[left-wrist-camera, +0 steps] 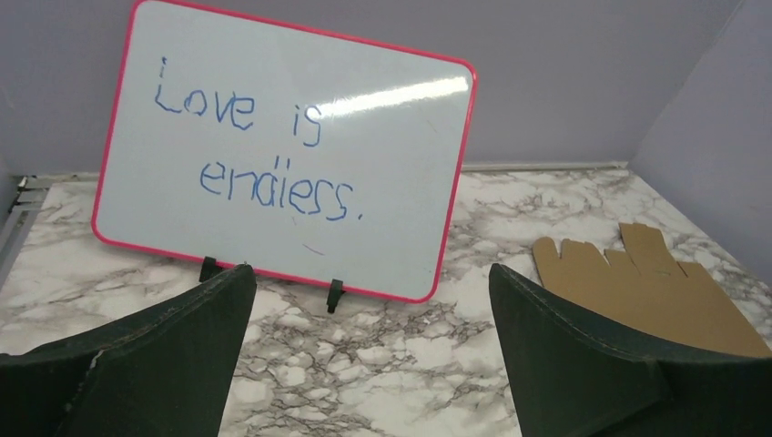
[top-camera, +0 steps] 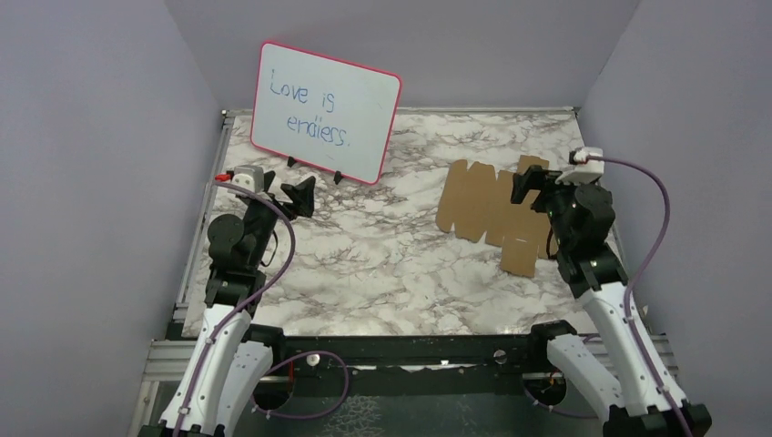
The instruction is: Fold the paper box
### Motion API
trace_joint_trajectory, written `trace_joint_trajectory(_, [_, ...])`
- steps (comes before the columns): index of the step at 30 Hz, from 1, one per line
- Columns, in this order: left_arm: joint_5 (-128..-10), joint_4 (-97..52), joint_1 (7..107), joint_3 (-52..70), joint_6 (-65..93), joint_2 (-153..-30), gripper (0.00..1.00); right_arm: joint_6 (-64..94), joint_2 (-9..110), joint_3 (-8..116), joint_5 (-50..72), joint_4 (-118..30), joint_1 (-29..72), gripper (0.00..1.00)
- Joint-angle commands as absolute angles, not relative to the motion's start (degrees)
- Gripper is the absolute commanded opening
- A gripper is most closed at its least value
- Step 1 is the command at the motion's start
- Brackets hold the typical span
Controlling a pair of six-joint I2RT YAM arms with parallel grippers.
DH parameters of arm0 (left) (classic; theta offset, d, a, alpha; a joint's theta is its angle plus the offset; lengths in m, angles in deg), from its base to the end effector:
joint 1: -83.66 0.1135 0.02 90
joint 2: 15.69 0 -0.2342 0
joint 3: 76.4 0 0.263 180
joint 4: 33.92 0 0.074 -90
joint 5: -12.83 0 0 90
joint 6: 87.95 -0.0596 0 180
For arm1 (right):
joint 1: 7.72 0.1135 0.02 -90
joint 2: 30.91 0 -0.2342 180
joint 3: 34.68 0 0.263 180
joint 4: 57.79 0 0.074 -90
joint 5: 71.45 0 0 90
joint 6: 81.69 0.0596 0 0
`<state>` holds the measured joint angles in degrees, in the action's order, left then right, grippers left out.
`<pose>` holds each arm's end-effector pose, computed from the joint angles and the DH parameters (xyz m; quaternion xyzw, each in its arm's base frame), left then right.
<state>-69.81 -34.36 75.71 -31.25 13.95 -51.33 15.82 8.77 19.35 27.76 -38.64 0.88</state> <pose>0.2170 -0.0380 0.3164 0.0270 0.6431 -0.1724 0.7456 0.2258 0.0245 0.3171 0.0474 0.7342 0.0360 0.6763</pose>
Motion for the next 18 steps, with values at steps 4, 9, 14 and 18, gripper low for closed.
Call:
trace_joint_trajectory(4, [-63.6, -29.5, 75.6, -28.3, 12.8, -54.6, 0.99, 20.0, 25.9, 25.1, 23.3, -36.3, 0.6, 1.00])
trace_joint_trajectory(9, [-66.3, -28.4, 73.4, -28.2, 11.7, -53.7, 0.99, 26.5, 37.4, 26.8, 20.9, -41.8, 0.5, 1.00])
trace_joint_trajectory(14, [-70.6, -26.6, 70.9, -27.9, 10.3, -53.1, 0.99, 28.4, 52.3, 32.1, 20.9, -48.2, 0.5, 1.00])
trace_joint_trajectory(18, [-71.4, -26.1, 69.9, -28.1, 9.9, -52.2, 0.99, 26.7, 61.5, 37.0, 20.5, -47.6, 0.4, 1.00])
